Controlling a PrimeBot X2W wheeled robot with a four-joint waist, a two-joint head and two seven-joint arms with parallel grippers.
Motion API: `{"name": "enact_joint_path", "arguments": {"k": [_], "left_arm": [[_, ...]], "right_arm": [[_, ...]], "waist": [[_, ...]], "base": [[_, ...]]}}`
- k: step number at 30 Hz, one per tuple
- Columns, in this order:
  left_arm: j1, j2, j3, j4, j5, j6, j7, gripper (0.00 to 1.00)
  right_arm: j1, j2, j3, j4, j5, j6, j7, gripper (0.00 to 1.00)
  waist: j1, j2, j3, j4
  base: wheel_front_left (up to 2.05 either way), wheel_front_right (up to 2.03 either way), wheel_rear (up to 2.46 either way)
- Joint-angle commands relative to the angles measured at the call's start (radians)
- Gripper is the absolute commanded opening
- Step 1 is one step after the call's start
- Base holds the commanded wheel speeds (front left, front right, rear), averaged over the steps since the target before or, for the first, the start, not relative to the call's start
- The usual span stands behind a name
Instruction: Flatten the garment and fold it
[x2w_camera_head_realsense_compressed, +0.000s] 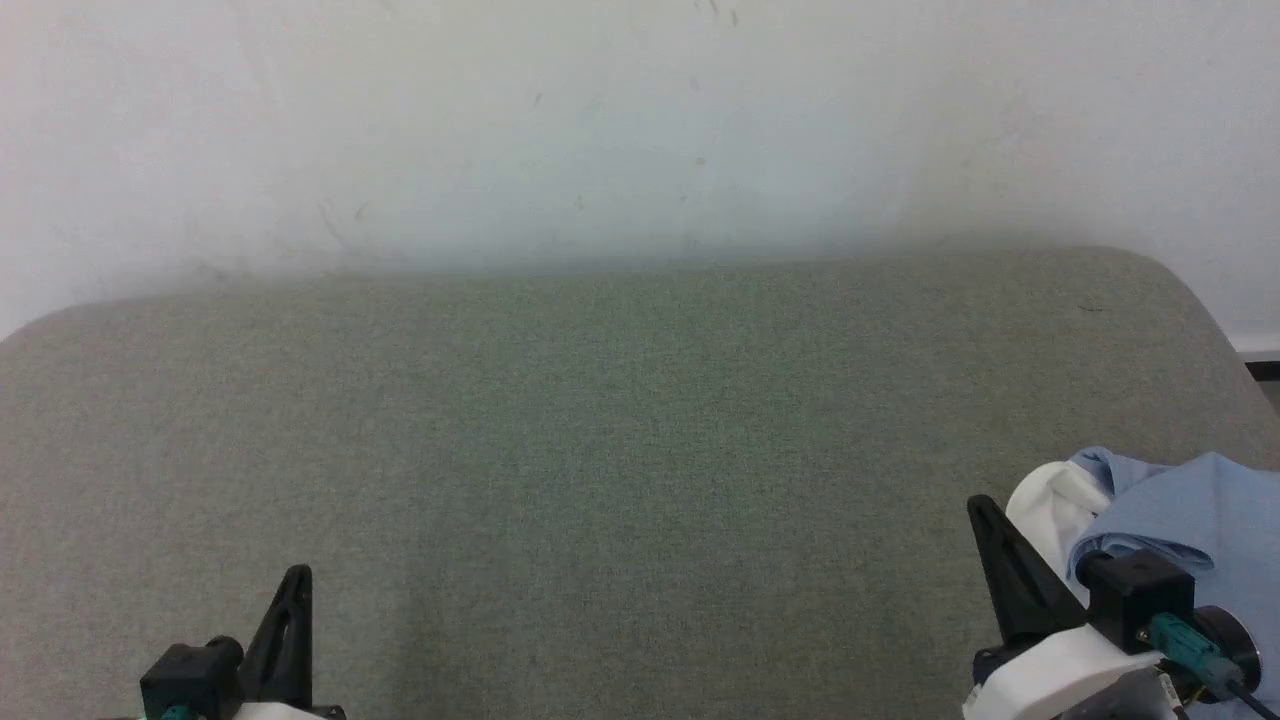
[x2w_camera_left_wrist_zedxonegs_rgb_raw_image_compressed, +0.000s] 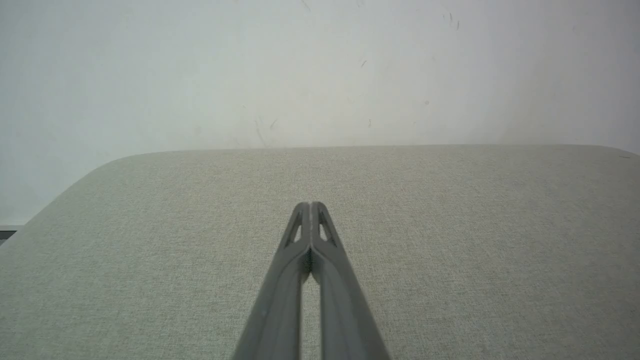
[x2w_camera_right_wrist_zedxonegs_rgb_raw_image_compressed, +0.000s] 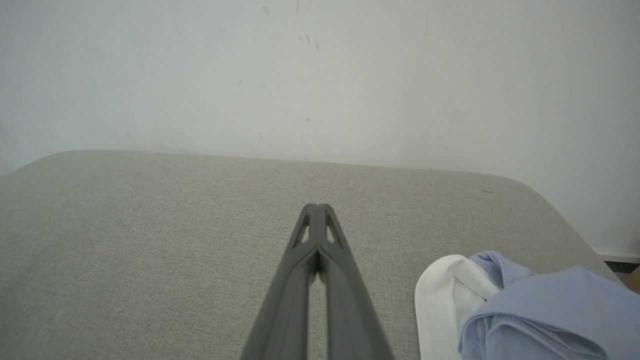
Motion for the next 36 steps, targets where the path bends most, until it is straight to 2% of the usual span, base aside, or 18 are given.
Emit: {"name": "enact_joint_path", "arguments": {"k": [1, 36], "left_arm": [[-0.020, -0.011, 0.008, -0.006, 0.017, -0.007, 0.008, 0.00], [-0.072, -0.092, 0.023, -0.034, 0.114, -0.017, 0.079, 0.00]], "right_arm": [[-0.013, 0.001, -0.002, 0.004, -0.009, 0.000, 0.000, 0.00], [-0.056, 0.003, -0.016, 0.029, -0.041, 0.000, 0.000, 0.00]], "waist": [[-0.0001, -0.0001, 0.001, 0.000], [-0.0001, -0.0001, 0.016, 0.010]], "base": [[0.00, 0.00, 0.00], [0.00, 0.00, 0.00]]}}
